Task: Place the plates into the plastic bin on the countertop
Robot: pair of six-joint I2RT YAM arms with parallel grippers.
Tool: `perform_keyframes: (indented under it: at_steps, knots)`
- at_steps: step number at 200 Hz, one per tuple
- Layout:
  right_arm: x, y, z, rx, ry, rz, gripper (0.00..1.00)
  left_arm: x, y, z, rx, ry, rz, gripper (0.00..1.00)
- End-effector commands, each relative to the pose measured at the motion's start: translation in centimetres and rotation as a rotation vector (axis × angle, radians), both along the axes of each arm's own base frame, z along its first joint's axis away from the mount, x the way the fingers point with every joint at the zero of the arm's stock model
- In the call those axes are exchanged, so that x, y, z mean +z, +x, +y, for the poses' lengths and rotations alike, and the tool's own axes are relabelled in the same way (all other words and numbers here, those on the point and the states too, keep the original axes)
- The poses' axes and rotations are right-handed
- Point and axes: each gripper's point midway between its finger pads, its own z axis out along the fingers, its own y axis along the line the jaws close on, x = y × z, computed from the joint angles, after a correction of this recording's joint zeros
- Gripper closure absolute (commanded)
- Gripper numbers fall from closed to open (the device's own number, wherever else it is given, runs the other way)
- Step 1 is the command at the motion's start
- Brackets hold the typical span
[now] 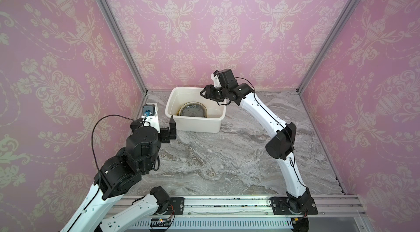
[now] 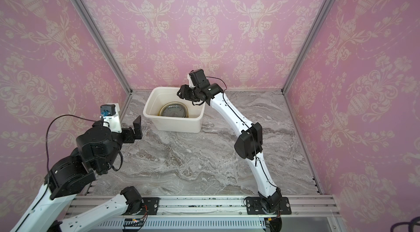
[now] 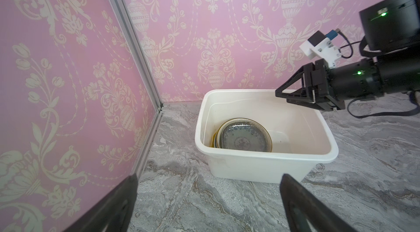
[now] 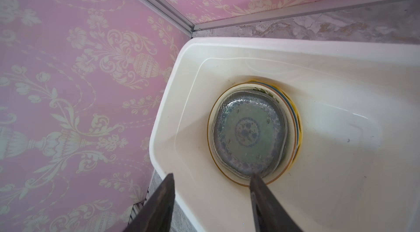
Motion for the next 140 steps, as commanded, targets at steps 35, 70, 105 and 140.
perform_keyframes:
  at_steps: [35,70,105,140]
  knots:
    - [11.3,-7.7,-9.9,-0.045,-0.197,-0.412,0.42,-1.7,-0.5,2.7,0.150,-0.076,-0.030,0.01]
    - [11.5,-11.8,-18.6,-0.221,-0.308,-0.516,0.32,-3.1,1.2,3.2,0.208,-0.097,-0.012,0.01]
    - [8.6,-14.5,-28.2,-0.449,-0.332,-0.474,0.25,-6.9,4.8,4.8,0.297,-0.094,0.088,0.01]
    - [2.2,-15.4,-35.2,-0.625,-0.389,-0.394,0.25,-13.2,6.0,11.1,0.529,-0.242,0.173,0.01]
